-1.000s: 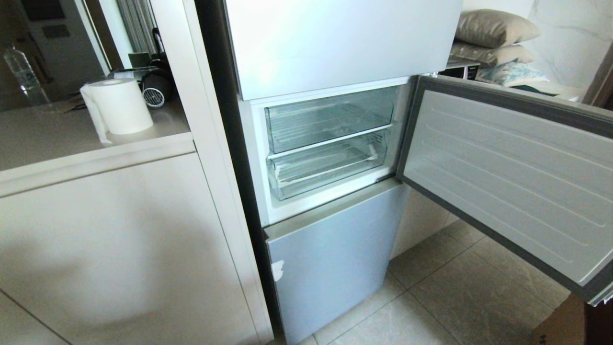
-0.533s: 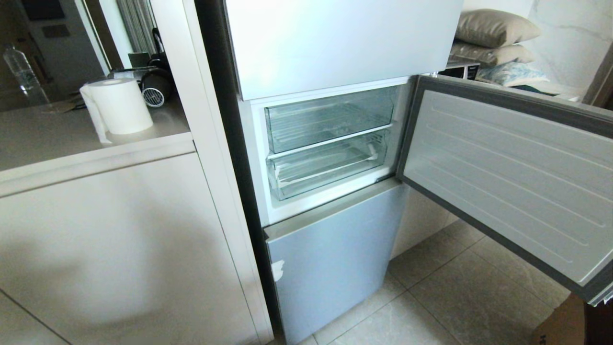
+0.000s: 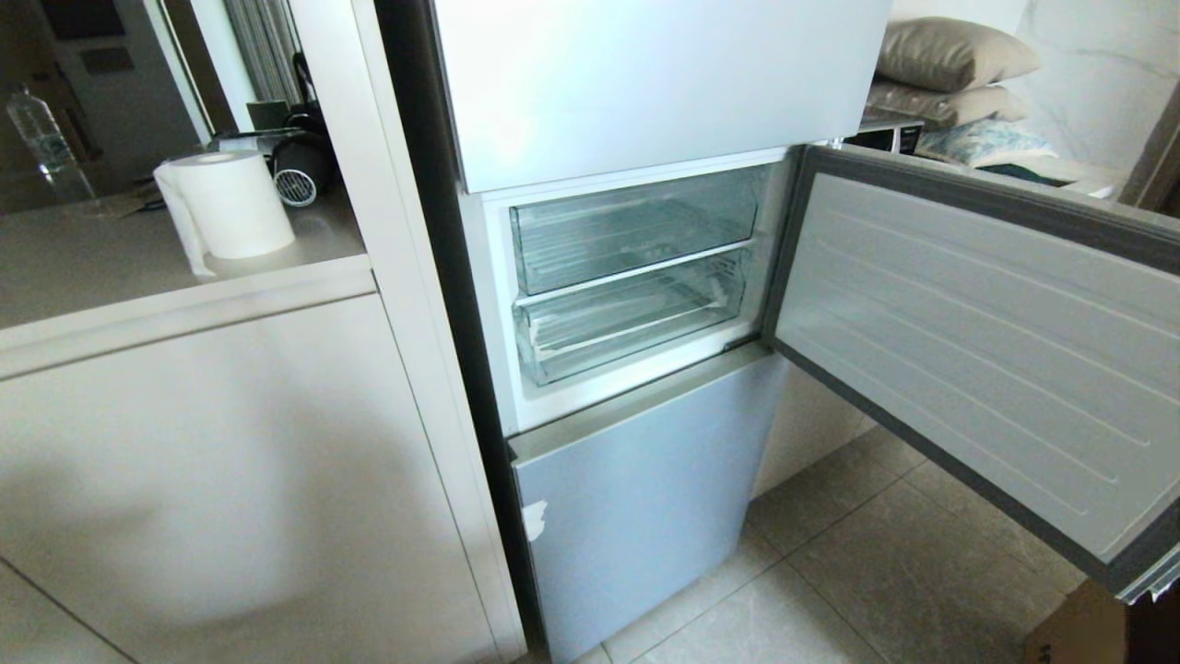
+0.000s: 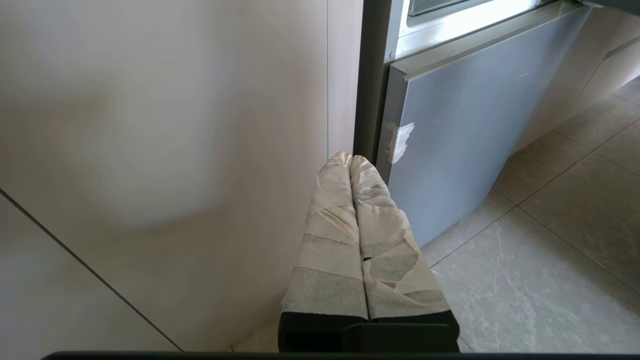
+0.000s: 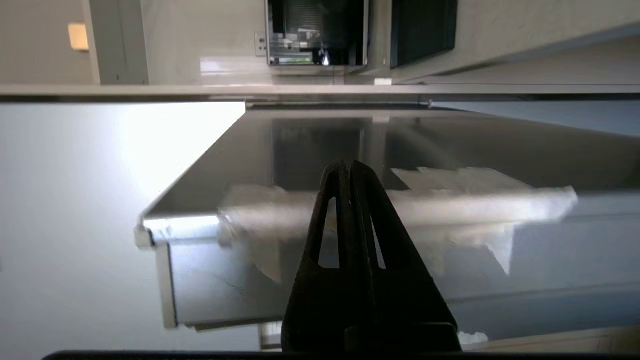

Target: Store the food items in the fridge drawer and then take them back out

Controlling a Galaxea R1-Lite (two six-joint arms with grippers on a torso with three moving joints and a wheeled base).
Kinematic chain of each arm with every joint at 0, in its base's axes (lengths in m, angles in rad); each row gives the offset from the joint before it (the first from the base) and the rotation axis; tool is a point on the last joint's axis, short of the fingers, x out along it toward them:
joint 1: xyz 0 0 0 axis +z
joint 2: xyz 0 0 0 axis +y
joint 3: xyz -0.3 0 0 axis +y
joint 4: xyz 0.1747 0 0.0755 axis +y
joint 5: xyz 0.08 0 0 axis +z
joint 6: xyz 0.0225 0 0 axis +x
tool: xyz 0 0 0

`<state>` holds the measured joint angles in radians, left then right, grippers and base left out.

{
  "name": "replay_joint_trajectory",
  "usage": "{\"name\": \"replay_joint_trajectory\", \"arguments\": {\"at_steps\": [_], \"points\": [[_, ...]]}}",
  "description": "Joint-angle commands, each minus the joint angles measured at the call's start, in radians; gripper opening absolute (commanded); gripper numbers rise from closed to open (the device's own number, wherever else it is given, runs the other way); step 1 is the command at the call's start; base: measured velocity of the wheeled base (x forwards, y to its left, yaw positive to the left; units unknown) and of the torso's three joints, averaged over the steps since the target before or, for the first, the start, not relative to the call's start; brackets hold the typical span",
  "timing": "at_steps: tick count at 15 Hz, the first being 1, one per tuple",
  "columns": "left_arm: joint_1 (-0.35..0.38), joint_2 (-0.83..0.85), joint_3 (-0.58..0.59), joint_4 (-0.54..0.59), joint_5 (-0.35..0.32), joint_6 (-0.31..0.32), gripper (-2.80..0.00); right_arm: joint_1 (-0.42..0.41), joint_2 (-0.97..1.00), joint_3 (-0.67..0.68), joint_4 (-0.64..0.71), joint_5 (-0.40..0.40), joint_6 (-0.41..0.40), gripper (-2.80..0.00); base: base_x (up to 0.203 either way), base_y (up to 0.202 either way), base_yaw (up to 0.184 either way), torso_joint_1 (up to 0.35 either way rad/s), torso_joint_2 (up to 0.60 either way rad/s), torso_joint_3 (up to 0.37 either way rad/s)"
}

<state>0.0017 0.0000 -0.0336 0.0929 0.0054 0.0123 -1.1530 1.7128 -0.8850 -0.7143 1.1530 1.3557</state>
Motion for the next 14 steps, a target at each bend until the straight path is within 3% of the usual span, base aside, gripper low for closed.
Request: {"name": "replay_joint_trajectory", "arguments": {"at_steps": [1, 4, 9, 10, 12, 14], "points": [[0.0, 0.002, 0.0, 0.001, 0.001, 0.0, -2.8, -0.037, -0.091, 0.022, -0.009, 0.003, 0.003, -2.8, 0.0, 0.0, 0.0, 0.0, 0.0, 0.0], [0.0, 0.002, 0.0, 0.001, 0.001, 0.0, -2.8, -0.059, -0.134, 0.026, -0.008, 0.001, 0.003, -2.8, 0.0, 0.0, 0.0, 0.0, 0.0, 0.0], [0.0, 0.002, 0.0, 0.001, 0.001, 0.0, -2.8, -0.028, -0.076, -0.014, -0.008, -0.009, 0.009, -2.8, 0.0, 0.0, 0.0, 0.0, 0.0, 0.0], [0.0, 0.002, 0.0, 0.001, 0.001, 0.0, -2.8, -0.007, -0.03, -0.061, -0.005, -0.045, 0.023, -2.8, 0.0, 0.0, 0.0, 0.0, 0.0, 0.0], [0.0, 0.002, 0.0, 0.001, 0.001, 0.0, -2.8, 0.117, 0.059, -0.133, -0.003, -0.244, 0.042, -2.8, 0.0, 0.0, 0.0, 0.0, 0.0, 0.0], [0.0, 0.002, 0.0, 0.001, 0.001, 0.0, -2.8, 0.237, 0.096, -0.141, 0.014, -0.378, -0.043, -2.8, 0.0, 0.0, 0.0, 0.0, 0.0, 0.0]]}}
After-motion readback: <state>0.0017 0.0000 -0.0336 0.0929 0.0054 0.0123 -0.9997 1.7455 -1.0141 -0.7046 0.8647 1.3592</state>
